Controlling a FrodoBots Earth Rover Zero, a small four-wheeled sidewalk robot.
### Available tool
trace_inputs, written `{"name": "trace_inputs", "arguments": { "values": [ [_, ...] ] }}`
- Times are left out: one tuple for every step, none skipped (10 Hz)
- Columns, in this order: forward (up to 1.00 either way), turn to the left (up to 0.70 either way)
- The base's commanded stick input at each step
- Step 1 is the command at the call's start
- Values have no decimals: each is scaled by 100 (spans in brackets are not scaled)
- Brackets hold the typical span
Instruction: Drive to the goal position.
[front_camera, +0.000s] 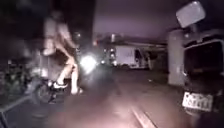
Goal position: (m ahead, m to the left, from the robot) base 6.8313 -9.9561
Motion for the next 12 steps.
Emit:
{"name": "trace_inputs", "arguments": {
  "values": [
    [45,0],
    [45,0],
    [45,0],
    [45,0],
    [45,0],
    [45,0],
    [45,0],
    [45,0],
    [45,0],
    [45,0],
    [45,0],
    [45,0]
  ]
}}
